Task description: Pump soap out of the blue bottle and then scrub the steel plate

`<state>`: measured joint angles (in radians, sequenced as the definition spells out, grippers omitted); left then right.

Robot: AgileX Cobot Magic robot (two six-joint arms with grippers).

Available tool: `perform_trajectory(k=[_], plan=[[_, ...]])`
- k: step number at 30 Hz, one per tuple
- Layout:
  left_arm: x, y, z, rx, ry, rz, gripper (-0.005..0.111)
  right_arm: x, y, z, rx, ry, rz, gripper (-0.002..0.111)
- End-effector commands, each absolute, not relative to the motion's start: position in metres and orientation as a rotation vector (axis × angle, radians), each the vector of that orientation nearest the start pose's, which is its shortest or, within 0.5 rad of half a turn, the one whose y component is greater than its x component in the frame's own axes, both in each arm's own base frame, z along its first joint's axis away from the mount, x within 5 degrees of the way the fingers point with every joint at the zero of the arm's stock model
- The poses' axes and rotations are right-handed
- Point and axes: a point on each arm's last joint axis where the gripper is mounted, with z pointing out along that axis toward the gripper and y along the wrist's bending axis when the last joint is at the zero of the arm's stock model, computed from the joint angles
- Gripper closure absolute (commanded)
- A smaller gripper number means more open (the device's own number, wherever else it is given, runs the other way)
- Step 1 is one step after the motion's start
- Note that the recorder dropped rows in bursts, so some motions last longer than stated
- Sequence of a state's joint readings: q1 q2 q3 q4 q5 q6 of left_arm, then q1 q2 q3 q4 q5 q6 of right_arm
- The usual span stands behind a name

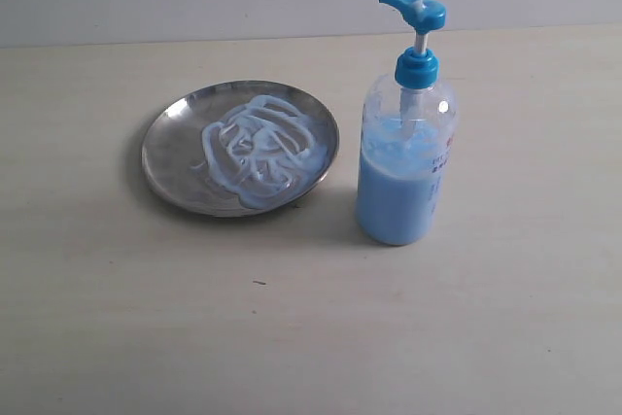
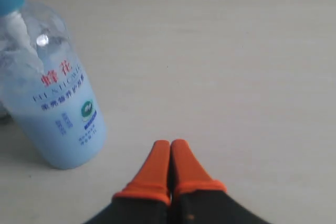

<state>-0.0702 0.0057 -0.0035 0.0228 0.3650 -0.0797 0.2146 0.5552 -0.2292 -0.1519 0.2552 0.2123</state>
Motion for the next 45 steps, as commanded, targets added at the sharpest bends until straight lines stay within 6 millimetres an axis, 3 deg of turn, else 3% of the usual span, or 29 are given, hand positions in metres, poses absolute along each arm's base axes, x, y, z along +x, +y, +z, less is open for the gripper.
perform_trajectory(k=[1,4,8,32,38,45], plan=[[0.053,-0.003,0.181,0.013,1.836,-0.076,0.107,0.125,0.023,0.253,-0.132,2.009,0.131,0.108],[0.053,-0.003,0.181,0.013,1.836,-0.076,0.107,0.138,0.026,0.276,-0.128,1.971,0.135,0.108],[0.053,-0.003,0.181,0.013,1.836,-0.076,0.107,0.14,0.026,0.283,-0.127,1.937,0.141,0.108],[0.053,-0.003,0.181,0.013,1.836,-0.076,0.107,0.14,0.027,0.283,-0.125,1.937,0.145,0.108],[0.053,-0.003,0.181,0.013,1.836,-0.076,0.107,0.142,0.027,0.274,-0.12,2.026,0.138,0.108],[0.053,-0.003,0.181,0.013,1.836,-0.076,0.107,0.146,0.034,0.262,-0.244,2.129,0.159,0.108]])
